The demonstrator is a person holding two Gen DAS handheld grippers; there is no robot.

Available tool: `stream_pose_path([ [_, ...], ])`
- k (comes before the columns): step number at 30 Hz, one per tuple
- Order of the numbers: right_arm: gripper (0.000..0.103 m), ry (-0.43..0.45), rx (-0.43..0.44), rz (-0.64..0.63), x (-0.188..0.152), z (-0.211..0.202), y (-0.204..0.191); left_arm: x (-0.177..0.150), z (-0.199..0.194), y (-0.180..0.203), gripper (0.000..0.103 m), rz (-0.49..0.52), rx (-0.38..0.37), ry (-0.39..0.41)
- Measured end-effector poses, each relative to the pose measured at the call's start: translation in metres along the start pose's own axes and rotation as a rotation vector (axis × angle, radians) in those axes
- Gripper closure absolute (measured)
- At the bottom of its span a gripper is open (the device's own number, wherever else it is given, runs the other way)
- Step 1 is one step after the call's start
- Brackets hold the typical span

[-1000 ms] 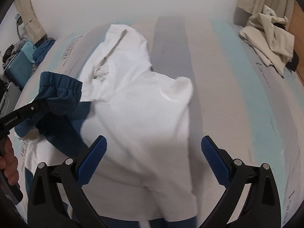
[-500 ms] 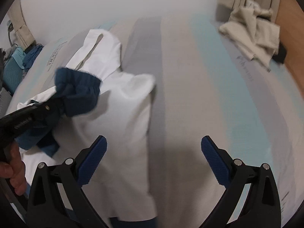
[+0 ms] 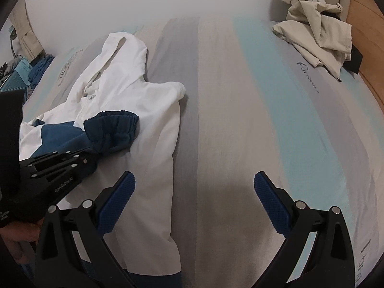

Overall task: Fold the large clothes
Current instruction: 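Lay the navy cuff across the jacket body and open the left tool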

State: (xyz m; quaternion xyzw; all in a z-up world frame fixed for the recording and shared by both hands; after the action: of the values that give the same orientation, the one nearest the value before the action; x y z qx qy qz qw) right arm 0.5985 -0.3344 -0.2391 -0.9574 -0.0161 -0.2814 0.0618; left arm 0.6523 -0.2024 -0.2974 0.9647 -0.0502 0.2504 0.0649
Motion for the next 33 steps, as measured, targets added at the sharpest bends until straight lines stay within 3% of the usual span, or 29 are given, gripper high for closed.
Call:
stream_pose_path([
  [7,0.008,-0.005,0.000,0.019,-0.004,-0.003,0.004,-0.002,0.006,0.002,0.090,-0.011,-0.021,-0.028],
  [11,0.008,-0.003,0.001,0.042,-0.007,-0.008,0.009,-0.001,0.001,0.009,0.075,0.001,-0.029,-0.020],
  [16,0.008,0.006,-0.013,0.064,-0.015,-0.020,0.022,-0.001,0.001,0.022,0.068,0.031,-0.034,-0.014],
  [20,0.007,0.004,-0.019,0.081,-0.023,-0.029,0.033,-0.002,0.000,0.034,0.048,0.022,-0.075,-0.004],
  [22,0.007,-0.005,-0.023,0.084,-0.027,-0.032,0.039,-0.005,0.005,0.041,0.036,0.041,-0.052,-0.018],
  [25,0.007,-0.015,-0.024,0.092,-0.032,-0.038,0.045,-0.012,0.016,0.045,0.033,0.050,-0.027,-0.068],
  [27,0.007,-0.022,-0.019,0.099,-0.035,-0.044,0.047,-0.014,0.016,0.048,0.022,0.057,-0.020,-0.090],
  [33,0.007,-0.033,-0.003,0.103,-0.030,-0.066,0.044,-0.010,-0.009,0.042,0.007,0.059,0.057,-0.103],
])
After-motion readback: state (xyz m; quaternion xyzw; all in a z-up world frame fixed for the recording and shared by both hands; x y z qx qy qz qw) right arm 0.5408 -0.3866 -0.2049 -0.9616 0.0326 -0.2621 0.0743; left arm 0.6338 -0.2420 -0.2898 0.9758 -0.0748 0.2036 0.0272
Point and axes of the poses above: each gripper's, at about its wrist camera, not at the fingertips, and z roughly the way its jaws point, y to its right, x to its top, the point moved 3 cm from there along z, roughly the way its jaws point, and after that the axes turned 4 degrees about x, right-handed, at the moved point
